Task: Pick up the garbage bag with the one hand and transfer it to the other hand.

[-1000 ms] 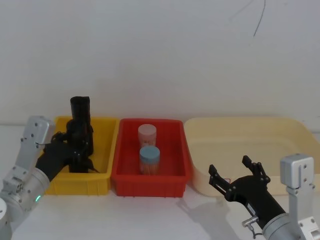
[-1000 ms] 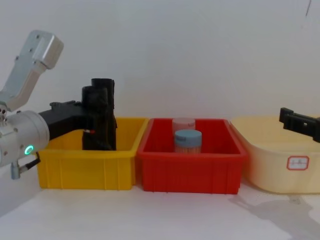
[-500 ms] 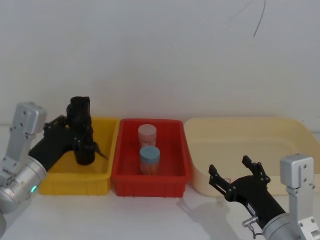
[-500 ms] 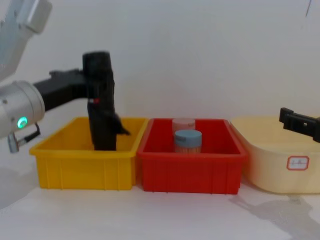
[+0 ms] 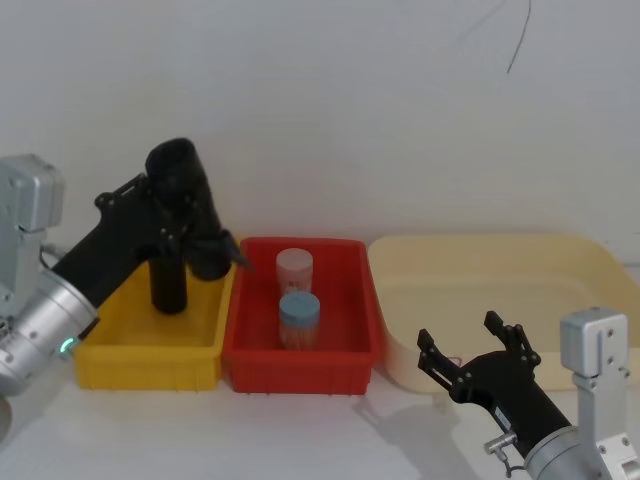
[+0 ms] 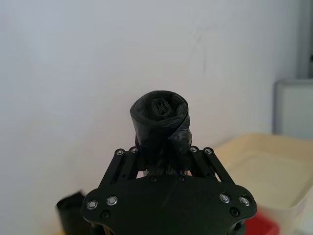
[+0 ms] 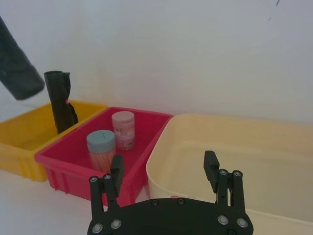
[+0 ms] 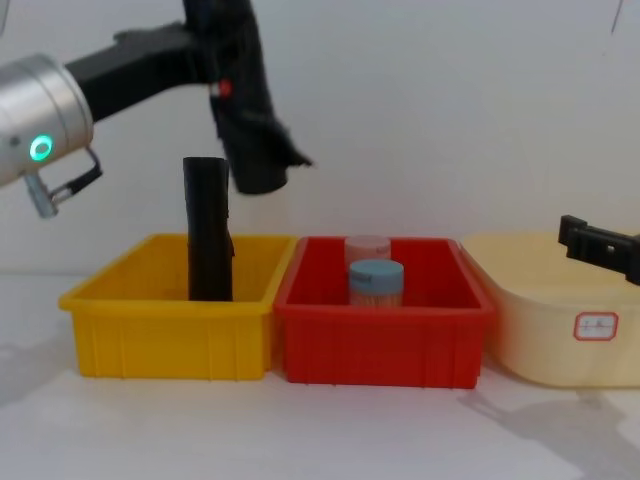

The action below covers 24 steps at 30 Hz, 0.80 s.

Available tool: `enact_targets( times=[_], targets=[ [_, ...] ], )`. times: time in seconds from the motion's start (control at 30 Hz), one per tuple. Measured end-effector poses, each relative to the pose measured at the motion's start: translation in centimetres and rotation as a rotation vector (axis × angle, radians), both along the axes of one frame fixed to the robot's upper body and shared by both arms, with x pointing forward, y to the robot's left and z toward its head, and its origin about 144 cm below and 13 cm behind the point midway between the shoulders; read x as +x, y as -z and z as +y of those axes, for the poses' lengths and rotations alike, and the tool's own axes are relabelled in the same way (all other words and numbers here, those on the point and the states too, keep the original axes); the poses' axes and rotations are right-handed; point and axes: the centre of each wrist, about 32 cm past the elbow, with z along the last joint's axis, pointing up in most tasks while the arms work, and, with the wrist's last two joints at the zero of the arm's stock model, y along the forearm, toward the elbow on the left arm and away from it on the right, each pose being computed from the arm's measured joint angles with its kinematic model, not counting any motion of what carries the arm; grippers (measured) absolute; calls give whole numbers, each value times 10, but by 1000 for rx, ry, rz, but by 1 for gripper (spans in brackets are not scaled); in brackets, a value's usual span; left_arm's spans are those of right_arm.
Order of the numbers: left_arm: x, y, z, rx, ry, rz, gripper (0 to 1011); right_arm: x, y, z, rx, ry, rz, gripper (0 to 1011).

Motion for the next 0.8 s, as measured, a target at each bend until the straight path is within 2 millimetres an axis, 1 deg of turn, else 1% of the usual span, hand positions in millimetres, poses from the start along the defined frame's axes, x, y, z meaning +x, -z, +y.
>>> enact_targets(
  times=[0.2, 0.37, 0.8],
  targets=[
    [0, -11, -8, -33, 89, -31, 370, 0, 0, 0, 0, 0, 0, 1000],
    [2, -15, -16, -53, 164, -30, 371, 0, 0, 0, 0, 0, 0, 1000],
    [10, -9, -32, -67, 266, 26, 370, 0, 0, 0, 0, 0, 0, 1000]
  ],
)
